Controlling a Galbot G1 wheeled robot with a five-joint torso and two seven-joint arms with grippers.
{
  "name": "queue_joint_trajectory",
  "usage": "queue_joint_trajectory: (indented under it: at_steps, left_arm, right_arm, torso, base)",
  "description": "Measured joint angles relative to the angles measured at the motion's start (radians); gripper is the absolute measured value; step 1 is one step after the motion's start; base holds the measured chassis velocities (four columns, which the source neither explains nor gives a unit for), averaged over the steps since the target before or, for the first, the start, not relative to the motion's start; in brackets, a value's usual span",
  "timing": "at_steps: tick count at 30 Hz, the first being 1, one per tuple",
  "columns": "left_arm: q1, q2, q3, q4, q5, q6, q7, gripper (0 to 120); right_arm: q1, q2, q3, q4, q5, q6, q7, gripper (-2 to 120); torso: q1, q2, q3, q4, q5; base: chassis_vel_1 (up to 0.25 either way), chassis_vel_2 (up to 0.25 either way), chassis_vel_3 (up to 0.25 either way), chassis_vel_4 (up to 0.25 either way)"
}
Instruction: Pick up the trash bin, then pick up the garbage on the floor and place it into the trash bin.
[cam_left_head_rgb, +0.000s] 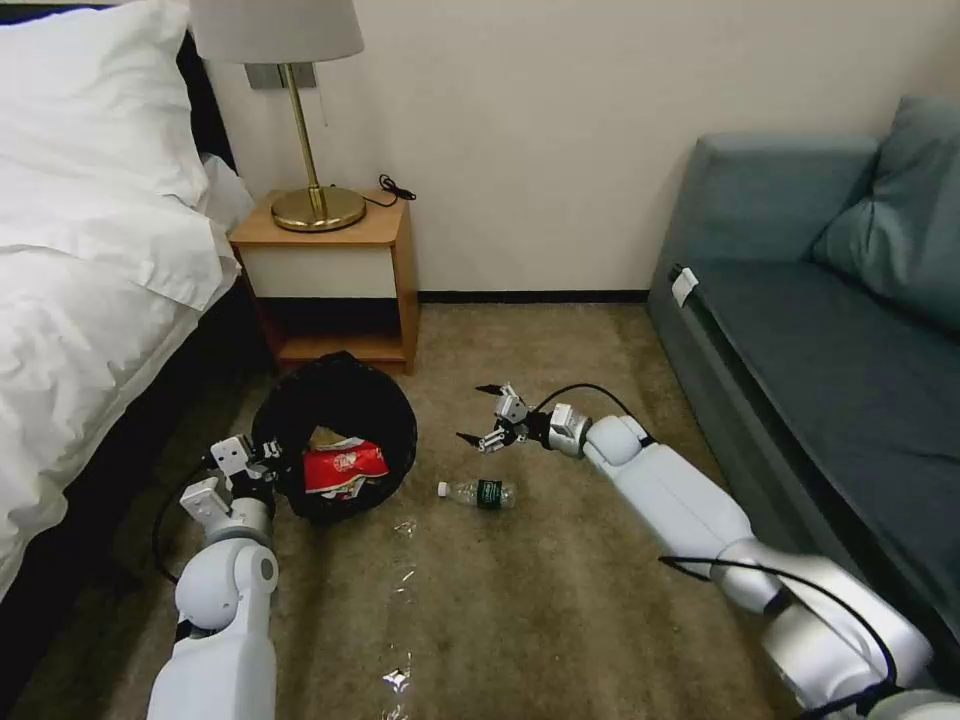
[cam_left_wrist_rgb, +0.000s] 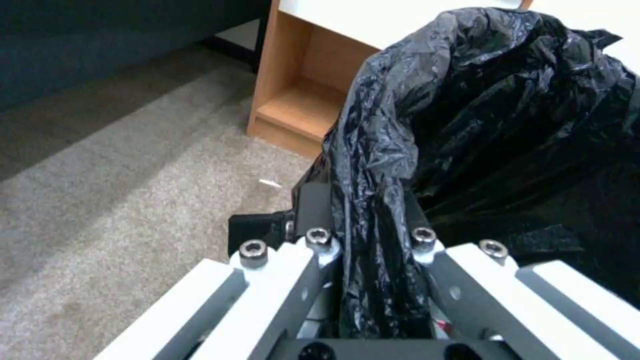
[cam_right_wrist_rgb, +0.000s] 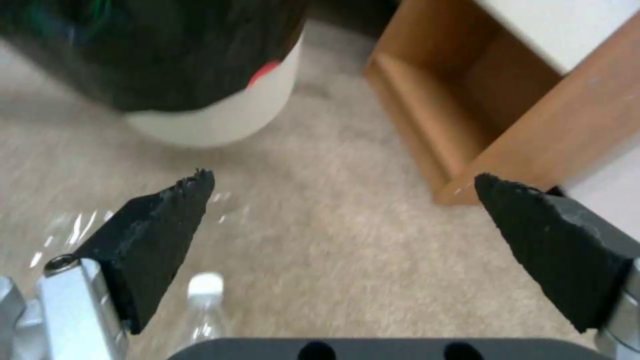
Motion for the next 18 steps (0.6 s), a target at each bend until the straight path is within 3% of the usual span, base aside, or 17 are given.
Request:
queue_joint_trajectory:
  at_steps: [10, 18]
  left_arm:
    - [0.004, -0.009, 0.006, -0.01, 0.019, 0.002, 0.002, 4]
    - [0.025, -0.032, 0.018, -0.016, 0.046, -0.009, 0.01, 4]
  right_arm:
    - [0.125, 0.07, -0.162, -0.272, -0.022, 0.016, -0.099, 100]
    - [0.163, 0.162, -0.165, -0.473, -0.086, 0.017, -0.123, 100]
  torso:
    - [0.0, 0.0, 0.0, -0.0001, 0.0001]
    - [0.0, 0.0, 0.0, 0.0, 0.0]
  base:
    - [0.0, 0.0, 0.0, 0.0]
    - [0.0, 0.0, 0.0, 0.0]
